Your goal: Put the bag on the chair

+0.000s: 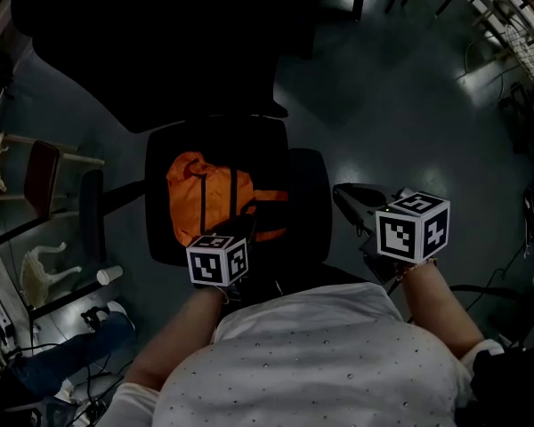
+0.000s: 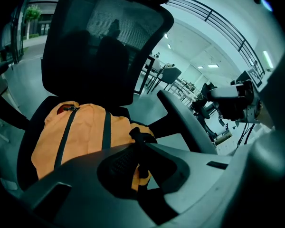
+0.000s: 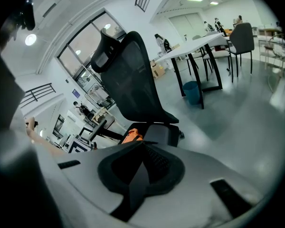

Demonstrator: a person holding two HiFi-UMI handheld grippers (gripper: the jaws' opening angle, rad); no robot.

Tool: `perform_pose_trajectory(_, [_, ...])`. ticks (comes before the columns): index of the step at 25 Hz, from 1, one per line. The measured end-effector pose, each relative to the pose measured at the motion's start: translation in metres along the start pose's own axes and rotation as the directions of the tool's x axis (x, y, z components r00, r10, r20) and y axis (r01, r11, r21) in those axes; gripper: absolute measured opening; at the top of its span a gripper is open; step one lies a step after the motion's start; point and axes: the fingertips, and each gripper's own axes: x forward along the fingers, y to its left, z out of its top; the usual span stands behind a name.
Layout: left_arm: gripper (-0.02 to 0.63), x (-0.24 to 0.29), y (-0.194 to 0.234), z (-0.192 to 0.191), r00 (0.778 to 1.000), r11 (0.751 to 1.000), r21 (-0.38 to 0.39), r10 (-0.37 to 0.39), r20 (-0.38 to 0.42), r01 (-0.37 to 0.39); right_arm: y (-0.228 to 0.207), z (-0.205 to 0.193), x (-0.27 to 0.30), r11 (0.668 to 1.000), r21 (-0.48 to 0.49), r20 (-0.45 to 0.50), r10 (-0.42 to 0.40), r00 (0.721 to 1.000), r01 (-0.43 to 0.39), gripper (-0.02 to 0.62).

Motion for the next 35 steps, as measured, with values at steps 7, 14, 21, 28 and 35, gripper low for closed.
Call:
perform_pose_trajectory(7, [0.124, 0.011, 0.003, -0.006, 1.0, 1.0, -0.021, -0.011, -0.028, 0.01, -0.004, -0.002, 0.008, 1.0, 0.01, -0.015, -0.002, 1.0, 0.002, 0.006])
perform_pose_trajectory(14, [0.155, 0.016, -0.001, -0.004, 0.999, 0.999, -0.033, -0.034, -0.028, 0.033, -0.007, -0.001, 0.015, 1.0, 0.015, -0.033, 0.004, 0.999, -0.004, 0.006])
perform_pose_trajectory(21, [0.204, 0.014, -0.005, -0.006, 0.998, 0.998, -0.032, -0.061, -0.026, 0.06, -0.007, 0.0, 0.021, 1.0, 0.02, -0.037, 0.012, 0.999, -0.011, 0.006])
perform_pose_trajectory(28, [0.23, 0.013, -0.015, -0.008, 0.995, 0.996, -0.012, -0.093, -0.017, 0.093, -0.006, -0.005, 0.019, 1.0, 0.02, -0.038, 0.014, 0.999, -0.014, 0.006])
perform_pose_trajectory(35, [0.256, 0.007, -0.023, -0.003, 0.995, 0.995, -0.015, -0.096, 0.024, 0.097, -0.007, -0.012, 0.013, 1.0, 0.015, -0.05, 0.016, 0.999, -0.015, 0.006])
